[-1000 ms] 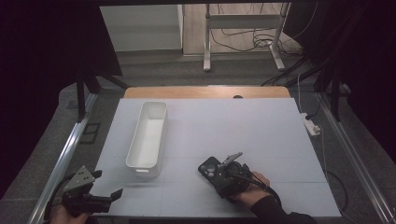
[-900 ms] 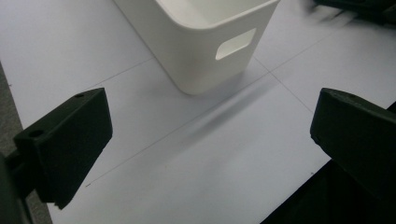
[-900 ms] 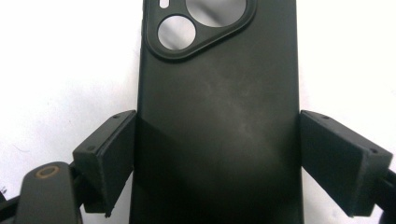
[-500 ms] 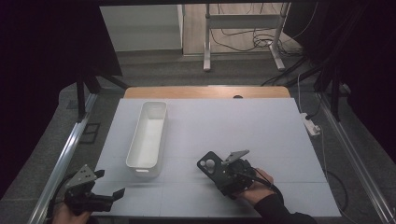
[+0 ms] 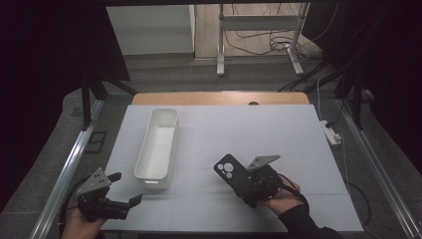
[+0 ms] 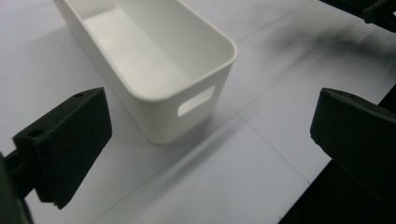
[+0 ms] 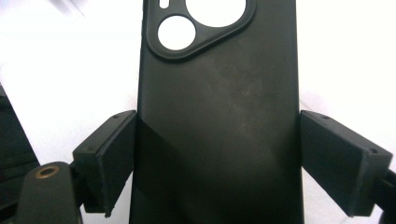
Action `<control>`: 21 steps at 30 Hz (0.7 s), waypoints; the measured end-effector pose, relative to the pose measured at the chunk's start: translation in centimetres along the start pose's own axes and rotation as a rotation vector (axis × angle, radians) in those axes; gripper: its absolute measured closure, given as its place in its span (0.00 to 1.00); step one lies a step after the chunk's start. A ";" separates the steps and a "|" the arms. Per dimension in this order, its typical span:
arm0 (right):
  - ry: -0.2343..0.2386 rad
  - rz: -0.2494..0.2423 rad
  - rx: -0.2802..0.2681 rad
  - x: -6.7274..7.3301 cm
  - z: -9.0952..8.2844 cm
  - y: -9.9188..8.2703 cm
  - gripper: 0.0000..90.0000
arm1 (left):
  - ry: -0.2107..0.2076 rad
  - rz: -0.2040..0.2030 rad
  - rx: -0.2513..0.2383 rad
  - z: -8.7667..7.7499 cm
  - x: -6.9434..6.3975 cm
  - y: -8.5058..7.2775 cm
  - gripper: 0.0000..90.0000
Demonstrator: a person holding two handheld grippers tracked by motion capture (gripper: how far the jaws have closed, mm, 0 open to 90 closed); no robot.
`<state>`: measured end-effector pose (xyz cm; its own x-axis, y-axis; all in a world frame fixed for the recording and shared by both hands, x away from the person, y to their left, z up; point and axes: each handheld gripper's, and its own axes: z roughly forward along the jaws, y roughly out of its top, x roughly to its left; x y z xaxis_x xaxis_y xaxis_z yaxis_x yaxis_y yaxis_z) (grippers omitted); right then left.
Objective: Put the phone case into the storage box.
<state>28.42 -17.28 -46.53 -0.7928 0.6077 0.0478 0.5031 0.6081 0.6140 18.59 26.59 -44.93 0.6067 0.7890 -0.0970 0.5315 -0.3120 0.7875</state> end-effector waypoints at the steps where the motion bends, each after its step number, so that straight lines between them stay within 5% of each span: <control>1: 0.001 0.001 -0.005 -0.1 -0.2 0.0 0.16 | -0.022 0.004 -0.009 0.2 0.1 0.3 0.00; 11: 0.013 -0.010 -0.043 -0.8 -1.4 -0.1 0.16 | -0.106 0.048 -0.020 1.6 -0.2 2.3 0.00; 21: 0.019 -0.017 -0.051 -0.9 -1.9 -0.1 0.16 | -0.142 0.129 0.002 4.2 -1.2 4.1 0.00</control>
<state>28.37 -18.85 -45.14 -0.8079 0.5870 0.0517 0.4714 0.5912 0.6543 22.52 22.11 -44.12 0.7472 0.6597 -0.0802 0.4447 -0.4067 0.7980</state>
